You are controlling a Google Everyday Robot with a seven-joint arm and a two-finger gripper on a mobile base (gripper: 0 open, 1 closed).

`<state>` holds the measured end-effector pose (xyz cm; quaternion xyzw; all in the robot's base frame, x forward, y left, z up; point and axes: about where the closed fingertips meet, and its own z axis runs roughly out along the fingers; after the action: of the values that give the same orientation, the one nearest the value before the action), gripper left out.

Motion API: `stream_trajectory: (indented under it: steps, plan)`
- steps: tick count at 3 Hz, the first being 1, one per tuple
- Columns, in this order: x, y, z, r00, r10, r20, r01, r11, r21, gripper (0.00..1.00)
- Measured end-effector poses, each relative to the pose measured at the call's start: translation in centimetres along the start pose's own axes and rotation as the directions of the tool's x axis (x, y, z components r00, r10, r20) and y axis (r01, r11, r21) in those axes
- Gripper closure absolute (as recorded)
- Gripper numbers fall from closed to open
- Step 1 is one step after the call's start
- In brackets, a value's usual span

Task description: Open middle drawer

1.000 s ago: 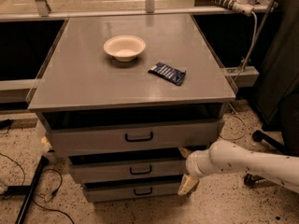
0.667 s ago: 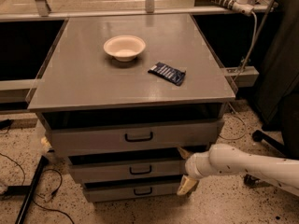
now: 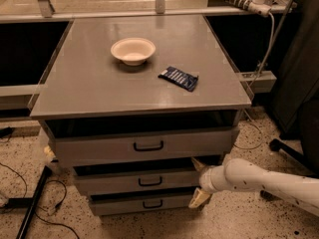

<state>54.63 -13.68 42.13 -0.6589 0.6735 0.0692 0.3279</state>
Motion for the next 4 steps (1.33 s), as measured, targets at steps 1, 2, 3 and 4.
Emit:
stream_trajectory:
  steps: [1,2,3,4]
  plan:
    - [0.0,0.0,0.0,1.000,0.000,0.000,0.000,1.0000,0.000,0.19]
    - [0.0,0.0,0.0,1.000,0.000,0.000,0.000,1.0000,0.000,0.43]
    - [-0.3,0.2,-0.3,1.000,-0.004,0.020,0.005,1.0000,-0.004,0.66]
    - [-1.4,1.1,-1.3,0.999,-0.021,0.046,0.022,0.9995,-0.022,0.89]
